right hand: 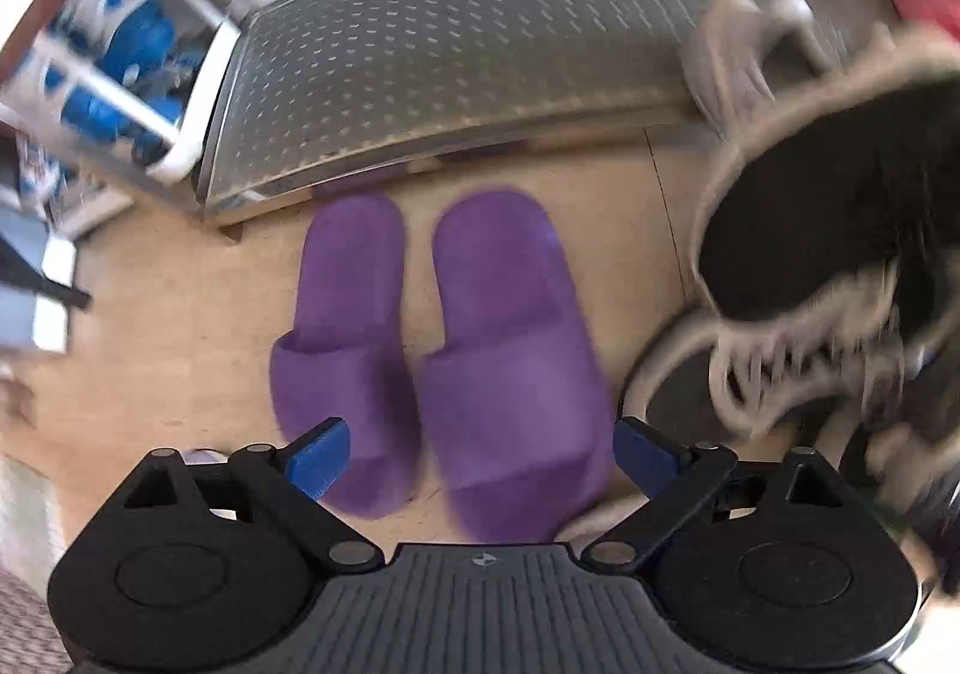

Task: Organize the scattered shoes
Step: 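Place the purple slide beside its mate and align the pair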

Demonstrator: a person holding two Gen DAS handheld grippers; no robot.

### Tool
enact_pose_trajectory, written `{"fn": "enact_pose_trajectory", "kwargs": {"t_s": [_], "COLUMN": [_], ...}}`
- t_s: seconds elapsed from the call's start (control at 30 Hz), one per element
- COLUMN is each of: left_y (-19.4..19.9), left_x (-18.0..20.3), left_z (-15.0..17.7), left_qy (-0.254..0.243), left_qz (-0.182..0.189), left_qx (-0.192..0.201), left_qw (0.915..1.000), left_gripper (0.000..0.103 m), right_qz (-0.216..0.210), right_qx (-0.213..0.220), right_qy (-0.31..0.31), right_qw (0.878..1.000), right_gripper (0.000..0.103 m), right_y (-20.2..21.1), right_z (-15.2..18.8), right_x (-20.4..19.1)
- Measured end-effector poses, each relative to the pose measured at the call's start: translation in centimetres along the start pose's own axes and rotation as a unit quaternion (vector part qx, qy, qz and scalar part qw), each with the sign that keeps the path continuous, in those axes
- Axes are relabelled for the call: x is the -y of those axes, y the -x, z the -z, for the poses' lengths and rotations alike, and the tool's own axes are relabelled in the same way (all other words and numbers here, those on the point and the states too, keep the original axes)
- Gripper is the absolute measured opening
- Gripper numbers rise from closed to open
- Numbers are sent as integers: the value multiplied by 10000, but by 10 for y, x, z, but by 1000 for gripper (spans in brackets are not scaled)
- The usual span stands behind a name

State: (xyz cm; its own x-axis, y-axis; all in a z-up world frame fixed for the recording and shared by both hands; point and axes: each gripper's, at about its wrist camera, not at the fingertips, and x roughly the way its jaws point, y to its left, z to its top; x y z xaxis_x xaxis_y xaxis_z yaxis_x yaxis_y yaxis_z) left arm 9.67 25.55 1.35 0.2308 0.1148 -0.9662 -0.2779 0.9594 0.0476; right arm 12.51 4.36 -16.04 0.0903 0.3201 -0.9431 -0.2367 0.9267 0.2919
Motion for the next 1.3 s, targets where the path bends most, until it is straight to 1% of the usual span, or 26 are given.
{"fn": "enact_pose_trajectory", "kwargs": {"t_s": [0.03,0.07,0.1,0.17,0.2,0.27,0.33,0.37,0.47,0.5,0.53,0.6,0.63,0.67,0.7,0.8,0.87,0.9,0.93,1.0,1.03,1.13,1.17,1.2,1.23,1.3], "left_y": [-1,-3,-4,-7,-9,-13,-16,-17,-19,-20,-20,-19,-17,-15,-13,-10,-12,-13,-13,-15,-15,-15,-15,-14,-13,-12], "left_x": [1,4,6,12,14,17,18,18,13,11,9,3,2,0,0,-1,1,1,2,3,4,6,8,9,11,15], "left_z": [1,2,3,5,6,7,7,7,6,5,3,0,-2,-3,-5,-8,-8,-9,-9,-9,-10,-10,-10,-10,-10,-10], "left_qy": [-24,-70,-121,-209,-244,-277,-287,-284,-191,-147,-65,57,91,111,128,163,133,120,108,81,71,36,24,3,-19,-74], "left_qz": [4,15,26,81,136,221,201,150,39,27,13,-39,-69,-85,-98,-68,-31,-21,-14,-23,-43,-85,-92,-90,-86,-75], "left_qx": [-22,-51,-81,-148,-194,-296,-327,-325,-337,-348,-359,-320,-285,-252,-219,-156,-213,-237,-249,-265,-272,-256,-244,-230,-217,-191], "left_qw": [10000,10000,9999,9996,9994,9989,9989,9990,9992,9993,9993,9995,9995,9996,9996,9997,9997,9996,9996,9996,9996,9996,9997,9997,9997,9998], "left_gripper": [93,93,93,93,93,93,93,93,93,93,93,93,93,93,93,93,93,93,93,93,93,93,93,93,93,93], "right_qz": [28,131,206,276,287,210,183,215,498,559,575,612,632,645,637,497,618,566,506,485,502,619,501,358,235,-187], "right_qx": [-76,-186,-279,-416,-475,-608,-621,-616,-583,-622,-637,-610,-536,-387,-283,-119,-23,-4,-40,-153,-223,-500,-602,-682,-768,-1069], "right_qy": [63,244,408,691,787,910,1060,1158,1551,1670,1729,1848,1866,1809,1770,1738,2017,2219,2410,2574,2567,2080,1683,1369,1141,497], "right_qw": [9999,9994,9986,9964,9954,9938,9923,9911,9849,9824,9812,9790,9789,9806,9817,9835,9775,9734,9692,9650,9649,9749,9826,9876,9902,9928], "right_gripper": [55,42,42,43,45,70,84,85,86,85,81,85,85,83,83,84,84,83,83,83,84,85,86,86,86,86], "right_y": [-1,-4,-8,-17,-20,-34,-43,-49,-71,-83,-88,-97,-100,-100,-99,-101,-105,-106,-107,-110,-111,-113,-111,-108,-107,-104], "right_z": [0,1,1,-1,-2,-7,-8,-9,-9,-7,-5,-1,1,2,3,0,-1,0,0,-1,-3,-13,-16,-18,-18,-16], "right_x": [1,3,3,-1,-2,-3,-5,-8,-20,-25,-27,-31,-34,-38,-41,-53,-67,-74,-80,-89,-91,-91,-83,-76,-70,-53]}}
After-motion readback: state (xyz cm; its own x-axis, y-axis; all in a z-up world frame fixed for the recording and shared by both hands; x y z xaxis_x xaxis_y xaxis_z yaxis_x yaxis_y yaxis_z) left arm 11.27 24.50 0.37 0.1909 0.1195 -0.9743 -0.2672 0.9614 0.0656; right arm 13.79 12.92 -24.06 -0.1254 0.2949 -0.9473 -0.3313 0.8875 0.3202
